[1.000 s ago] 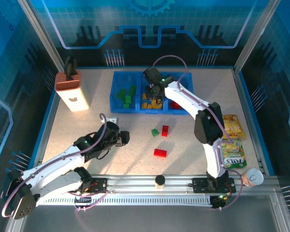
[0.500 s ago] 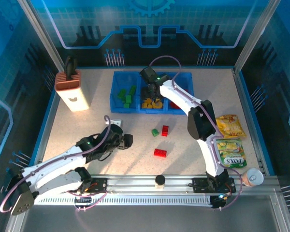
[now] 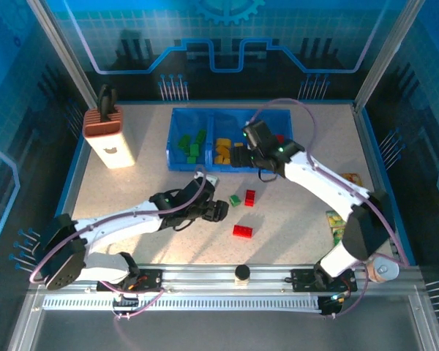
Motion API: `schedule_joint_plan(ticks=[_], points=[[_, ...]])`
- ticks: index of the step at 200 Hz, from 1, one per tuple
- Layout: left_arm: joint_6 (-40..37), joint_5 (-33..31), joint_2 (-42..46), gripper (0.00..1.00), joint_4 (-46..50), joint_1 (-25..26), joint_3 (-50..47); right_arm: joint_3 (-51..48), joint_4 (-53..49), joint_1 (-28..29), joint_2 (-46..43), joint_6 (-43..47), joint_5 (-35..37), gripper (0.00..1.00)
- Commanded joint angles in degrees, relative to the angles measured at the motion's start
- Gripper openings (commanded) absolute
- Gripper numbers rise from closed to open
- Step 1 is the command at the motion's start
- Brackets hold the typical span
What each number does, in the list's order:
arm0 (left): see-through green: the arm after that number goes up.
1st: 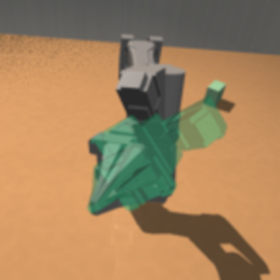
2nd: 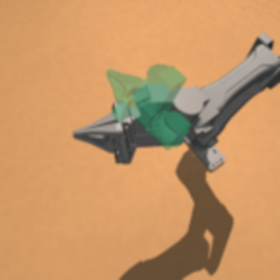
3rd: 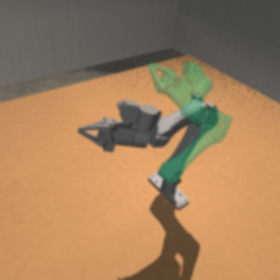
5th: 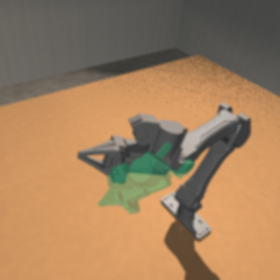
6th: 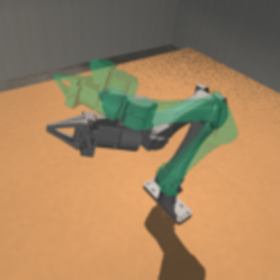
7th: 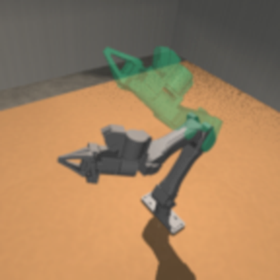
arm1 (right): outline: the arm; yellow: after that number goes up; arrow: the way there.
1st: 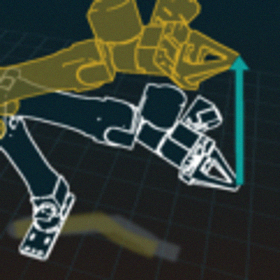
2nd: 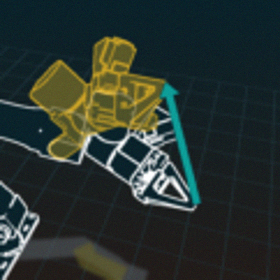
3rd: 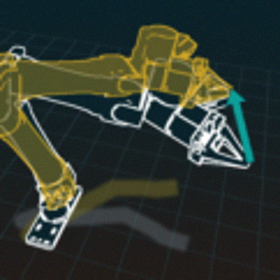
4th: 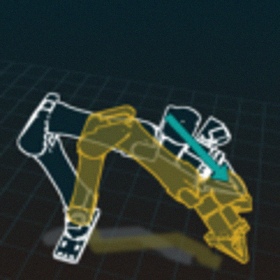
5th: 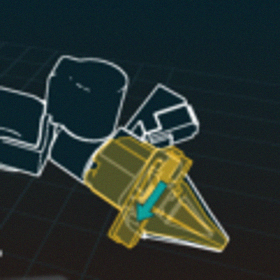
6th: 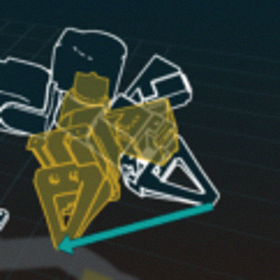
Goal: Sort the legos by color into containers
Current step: Pick up the lego from the center of the table.
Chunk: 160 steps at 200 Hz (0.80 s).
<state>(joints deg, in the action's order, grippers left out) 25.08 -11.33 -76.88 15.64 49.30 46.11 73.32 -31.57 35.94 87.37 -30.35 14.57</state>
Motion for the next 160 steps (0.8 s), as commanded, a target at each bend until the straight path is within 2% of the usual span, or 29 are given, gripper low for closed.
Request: schedule_joint_plan(ticks=[1, 42, 63, 98, 160], points=[[-5.04, 3.18, -5.36, 0.79, -0.81, 0.18, 4.68, -9.71, 5.78, 0.18, -5.17, -3.66, -2.54, 0.79], [-8.83, 2.52, -12.99, 0.80, -2.49, 0.10, 8.42, -28.77, 10.64, 0.27, -16.11, -8.97, -4.53, 0.80], [-9.98, 3.59, -17.21, 0.80, -2.70, 0.01, 11.15, -35.04, 11.93, 0.24, -21.42, -10.81, -5.25, 0.80], [-10.67, 4.04, -23.22, 0.79, -4.56, -0.36, 14.31, -39.00, 9.63, -0.04, -26.98, -11.84, -4.24, 0.80], [-10.39, 6.05, -28.54, 0.72, -6.04, -1.75, 16.84, -40.66, 7.31, -1.35, -30.32, -11.99, -4.24, 0.81]])
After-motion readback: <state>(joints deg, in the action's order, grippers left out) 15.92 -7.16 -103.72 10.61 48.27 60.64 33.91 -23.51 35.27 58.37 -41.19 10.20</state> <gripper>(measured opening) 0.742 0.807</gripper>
